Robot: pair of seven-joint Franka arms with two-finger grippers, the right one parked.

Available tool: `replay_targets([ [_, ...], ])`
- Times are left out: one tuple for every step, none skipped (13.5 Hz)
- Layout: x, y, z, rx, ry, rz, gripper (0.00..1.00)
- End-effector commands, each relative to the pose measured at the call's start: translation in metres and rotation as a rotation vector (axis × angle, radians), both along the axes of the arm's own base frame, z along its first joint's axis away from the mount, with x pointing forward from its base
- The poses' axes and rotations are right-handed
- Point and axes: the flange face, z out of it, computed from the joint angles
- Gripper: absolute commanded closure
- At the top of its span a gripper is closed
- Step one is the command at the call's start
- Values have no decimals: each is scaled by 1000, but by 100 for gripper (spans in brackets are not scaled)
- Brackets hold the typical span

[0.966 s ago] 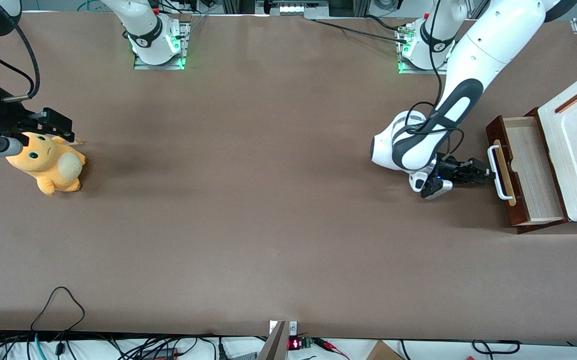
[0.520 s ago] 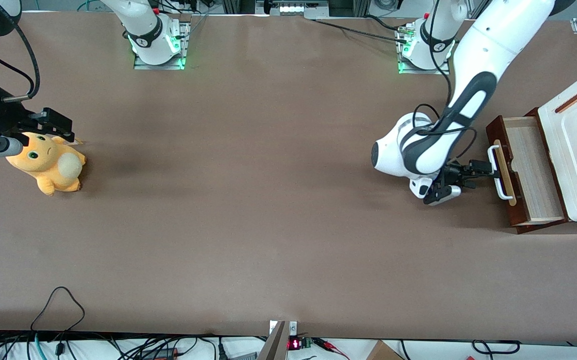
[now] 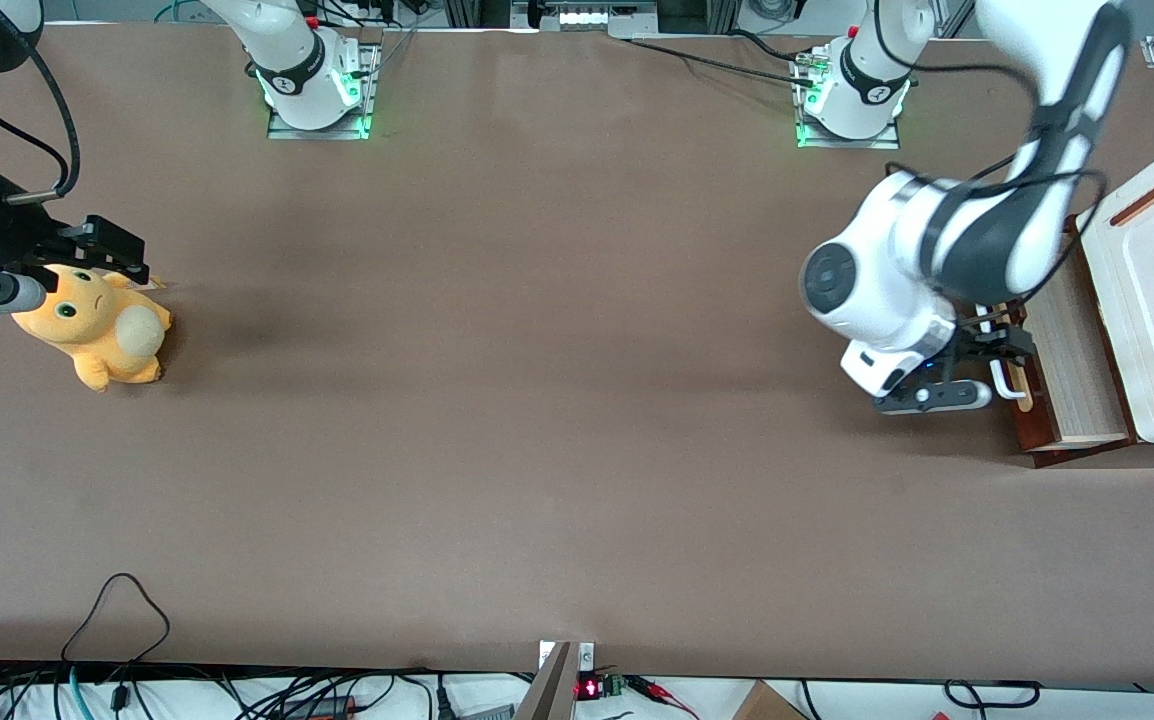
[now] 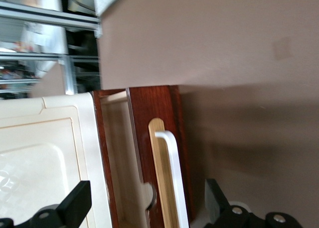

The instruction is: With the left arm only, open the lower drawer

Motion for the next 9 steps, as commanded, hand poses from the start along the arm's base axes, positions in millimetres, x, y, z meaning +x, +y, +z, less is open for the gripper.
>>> replay_targets([
  [-1, 16, 71, -188, 37, -2, 0],
  [-3, 27, 92, -261, 61, -7, 0],
  [-6, 38, 110, -335, 68, 2, 0],
  [-10, 50, 125, -429, 74, 18, 0],
  [-12, 64, 138, -524, 69, 46, 0],
  [-14, 72, 149, -614, 65, 56, 0],
  [-18, 77, 160, -660, 48, 64, 0],
  [-23, 75, 171, -686, 33, 69, 0],
  [-30, 76, 181, -716, 29, 84, 0],
])
